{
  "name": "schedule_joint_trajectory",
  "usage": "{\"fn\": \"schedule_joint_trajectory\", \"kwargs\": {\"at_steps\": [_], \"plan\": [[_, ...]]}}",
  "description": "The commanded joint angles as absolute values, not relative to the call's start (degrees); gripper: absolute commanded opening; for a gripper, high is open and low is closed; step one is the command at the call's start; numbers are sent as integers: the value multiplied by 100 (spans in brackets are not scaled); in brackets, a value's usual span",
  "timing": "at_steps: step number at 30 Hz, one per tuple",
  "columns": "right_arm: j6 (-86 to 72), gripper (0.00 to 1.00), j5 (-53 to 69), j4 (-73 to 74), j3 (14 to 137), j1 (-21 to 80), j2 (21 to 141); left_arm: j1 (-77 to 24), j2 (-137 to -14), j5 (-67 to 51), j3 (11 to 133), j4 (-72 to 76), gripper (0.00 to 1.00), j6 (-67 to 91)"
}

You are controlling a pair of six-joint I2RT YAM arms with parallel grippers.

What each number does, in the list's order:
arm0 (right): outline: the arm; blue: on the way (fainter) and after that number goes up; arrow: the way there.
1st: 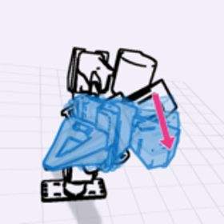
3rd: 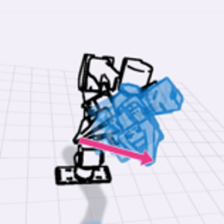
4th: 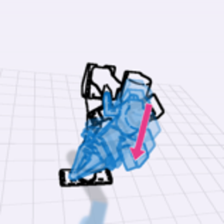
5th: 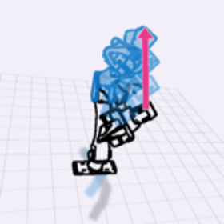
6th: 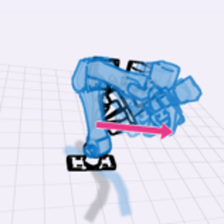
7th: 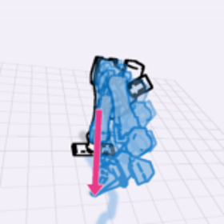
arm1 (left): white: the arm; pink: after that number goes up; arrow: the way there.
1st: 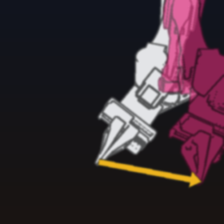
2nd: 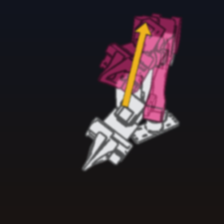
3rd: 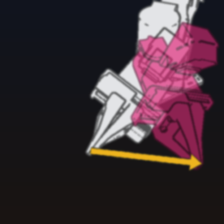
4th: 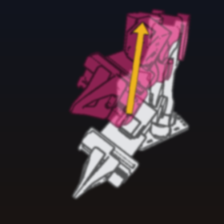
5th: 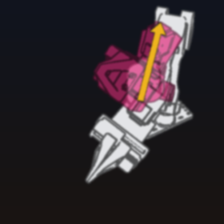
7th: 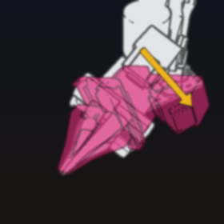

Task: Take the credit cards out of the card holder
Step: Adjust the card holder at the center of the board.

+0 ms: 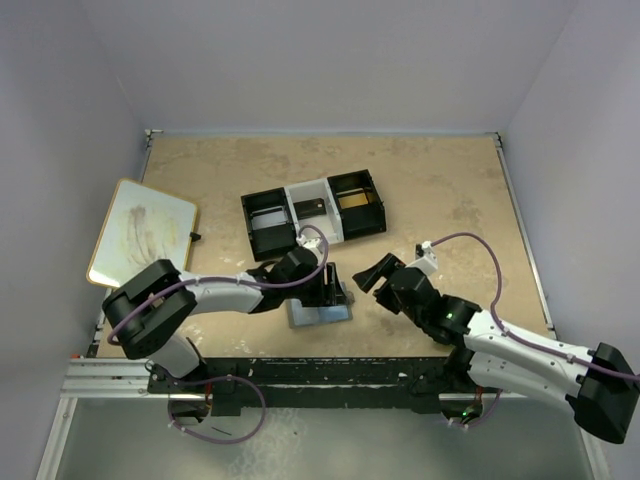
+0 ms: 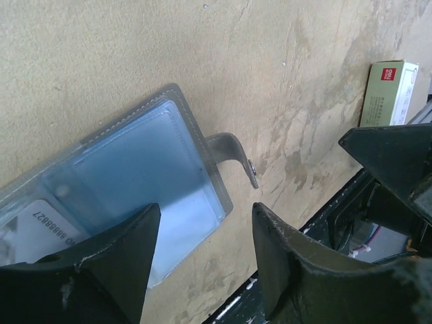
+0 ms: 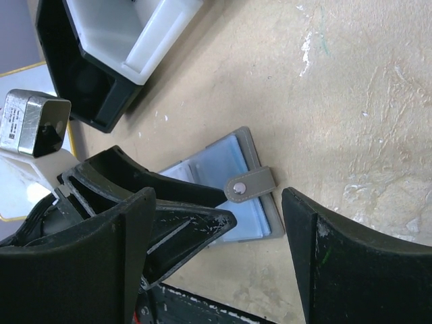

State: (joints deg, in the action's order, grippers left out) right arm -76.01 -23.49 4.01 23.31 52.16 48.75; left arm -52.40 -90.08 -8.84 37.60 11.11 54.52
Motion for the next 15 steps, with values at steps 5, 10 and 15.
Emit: {"fn": "schedule_joint_trajectory", "kwargs": {"at_steps": [5,10,15], "plan": [[-7065,78,-2329,-217,2164,5204,4469,-5326,-7960,107,4287,-98,56,5171],[-6401,77,-1938,-1090,1962,5205,4273,-5326,-7322,819,4312,-794,58,5064],[-5902,70,-1181,-2238,1757,5206,4321,-5322,-6858,1774,4189,-1486,58,5279]]}}
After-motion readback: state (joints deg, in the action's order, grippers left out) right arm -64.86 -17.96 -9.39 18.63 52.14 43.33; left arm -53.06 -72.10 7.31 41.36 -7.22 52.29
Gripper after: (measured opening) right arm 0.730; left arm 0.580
